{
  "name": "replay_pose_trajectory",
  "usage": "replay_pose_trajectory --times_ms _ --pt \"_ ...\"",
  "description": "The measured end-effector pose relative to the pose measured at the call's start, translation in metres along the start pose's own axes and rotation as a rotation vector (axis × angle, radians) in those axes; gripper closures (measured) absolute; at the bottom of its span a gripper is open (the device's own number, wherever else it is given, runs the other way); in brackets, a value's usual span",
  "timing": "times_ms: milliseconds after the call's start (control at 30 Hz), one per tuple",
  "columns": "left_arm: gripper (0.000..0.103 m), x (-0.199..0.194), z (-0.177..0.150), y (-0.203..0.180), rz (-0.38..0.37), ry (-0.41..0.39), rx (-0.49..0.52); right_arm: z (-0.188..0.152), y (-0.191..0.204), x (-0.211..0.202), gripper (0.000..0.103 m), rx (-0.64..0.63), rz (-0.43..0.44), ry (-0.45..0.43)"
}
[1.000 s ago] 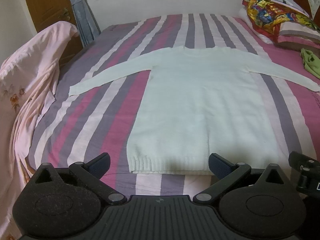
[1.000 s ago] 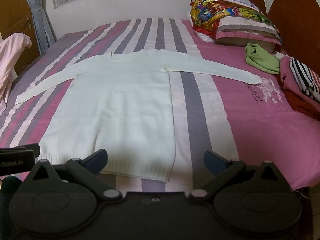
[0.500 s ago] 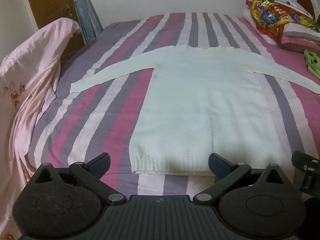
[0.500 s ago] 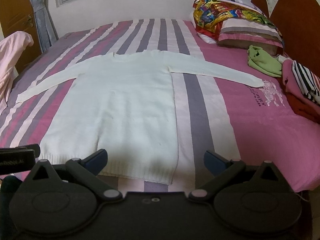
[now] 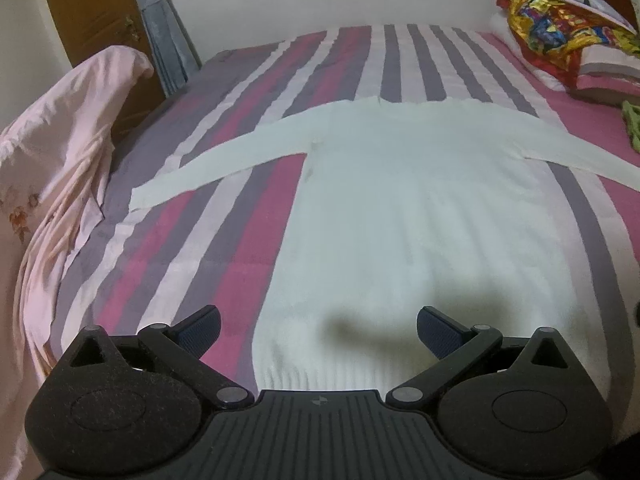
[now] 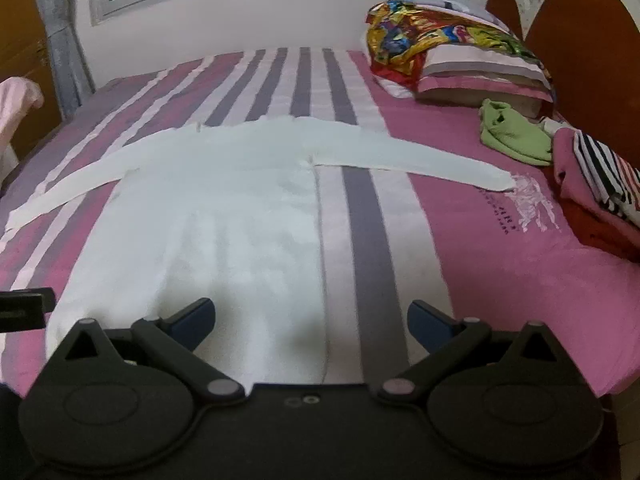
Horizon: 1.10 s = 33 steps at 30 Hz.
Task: Fold small clothes
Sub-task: 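Move the right tool toward the sweater sleeve cuff nearest it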
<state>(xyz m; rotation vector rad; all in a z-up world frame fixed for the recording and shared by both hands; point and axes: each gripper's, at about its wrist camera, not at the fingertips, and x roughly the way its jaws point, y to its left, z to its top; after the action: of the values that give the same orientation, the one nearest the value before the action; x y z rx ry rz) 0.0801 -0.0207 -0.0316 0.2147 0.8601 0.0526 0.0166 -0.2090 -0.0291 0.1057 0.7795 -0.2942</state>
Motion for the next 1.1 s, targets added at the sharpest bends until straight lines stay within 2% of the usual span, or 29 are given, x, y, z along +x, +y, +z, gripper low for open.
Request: replay_pose_trajectory --times_ms 500,667,1100 --pt "0.000 0.087 0.071 -0.035 -0.029 0.044 0.037 0.057 -0.038 0.084 0.000 0.047 -0.093 0.028" --pt "0.000 0.115 0.096 -0.051 -0.044 0.046 0.037 0.081 -0.048 0.113 0.000 0.046 -0.111 0.011" --pt "0.000 0.206 0.147 -0.083 0.013 0.083 0.021 0.129 -0.110 0.214 0.002 0.075 -0.210 0.029"
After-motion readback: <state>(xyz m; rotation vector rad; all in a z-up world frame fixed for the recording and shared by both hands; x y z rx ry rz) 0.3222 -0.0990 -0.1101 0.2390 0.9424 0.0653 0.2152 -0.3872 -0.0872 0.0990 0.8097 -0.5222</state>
